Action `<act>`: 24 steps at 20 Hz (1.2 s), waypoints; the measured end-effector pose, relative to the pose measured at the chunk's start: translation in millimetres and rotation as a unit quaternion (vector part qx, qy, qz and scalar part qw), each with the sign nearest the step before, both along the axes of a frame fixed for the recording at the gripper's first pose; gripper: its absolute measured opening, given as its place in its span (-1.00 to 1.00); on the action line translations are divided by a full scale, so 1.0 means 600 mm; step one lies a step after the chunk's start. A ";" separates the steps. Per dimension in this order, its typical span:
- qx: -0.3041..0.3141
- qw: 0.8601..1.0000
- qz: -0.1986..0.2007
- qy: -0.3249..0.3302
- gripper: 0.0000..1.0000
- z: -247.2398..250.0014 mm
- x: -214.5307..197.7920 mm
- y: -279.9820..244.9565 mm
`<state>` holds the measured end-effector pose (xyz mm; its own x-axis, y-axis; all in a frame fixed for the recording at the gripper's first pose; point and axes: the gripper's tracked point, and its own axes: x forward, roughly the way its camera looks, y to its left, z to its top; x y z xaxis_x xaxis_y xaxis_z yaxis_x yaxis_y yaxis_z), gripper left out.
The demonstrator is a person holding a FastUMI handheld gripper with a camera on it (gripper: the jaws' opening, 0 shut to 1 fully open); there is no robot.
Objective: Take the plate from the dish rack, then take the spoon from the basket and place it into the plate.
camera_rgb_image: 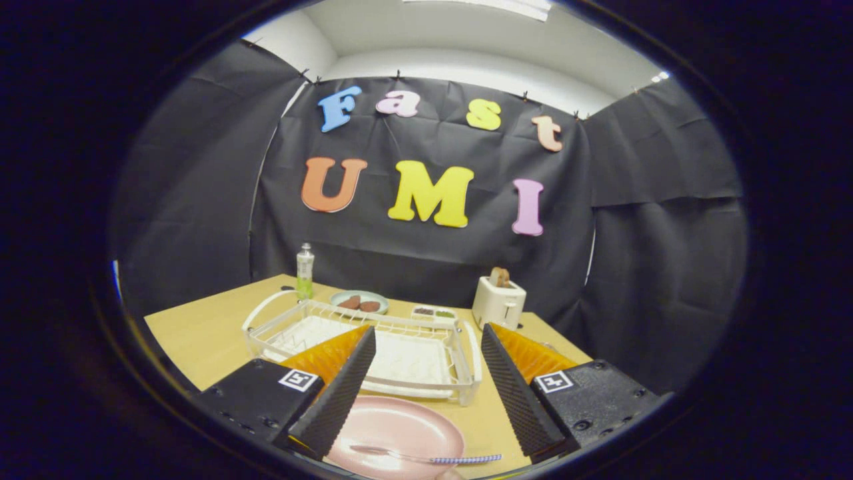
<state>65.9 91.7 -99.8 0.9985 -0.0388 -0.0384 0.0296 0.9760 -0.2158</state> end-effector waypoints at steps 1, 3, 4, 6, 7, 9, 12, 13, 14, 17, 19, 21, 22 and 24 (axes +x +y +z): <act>0.000 1.000 -0.004 -0.012 1.00 0.011 -0.011 -0.007; 0.008 1.000 -0.006 -0.022 1.00 0.027 -0.029 -0.018; 0.015 1.000 -0.009 -0.024 1.00 0.033 -0.037 -0.026; 0.032 0.999 -0.013 -0.030 1.00 0.049 -0.055 -0.045; 0.041 0.999 -0.015 -0.033 1.00 0.056 -0.061 -0.055; 0.051 0.998 -0.028 -0.028 1.00 0.061 -0.074 -0.083; 0.071 0.996 -0.046 -0.004 1.00 0.058 -0.086 -0.123; 0.083 0.995 -0.050 -0.001 1.00 0.059 -0.090 -0.136; 0.094 0.994 -0.053 0.002 1.00 0.058 -0.093 -0.149; 0.106 0.992 -0.065 0.004 1.00 0.058 -0.099 -0.186; 0.110 0.992 -0.067 0.009 1.00 0.054 -0.104 -0.198; 0.115 0.991 -0.066 0.014 1.00 0.050 -0.104 -0.201; 0.114 0.991 -0.068 0.016 1.00 0.049 -0.103 -0.205; 0.109 0.992 -0.067 0.018 1.00 0.047 -0.104 -0.206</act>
<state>3.6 -32.2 -71.4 0.9827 -0.1585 -0.0962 0.1590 0.9873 -0.0024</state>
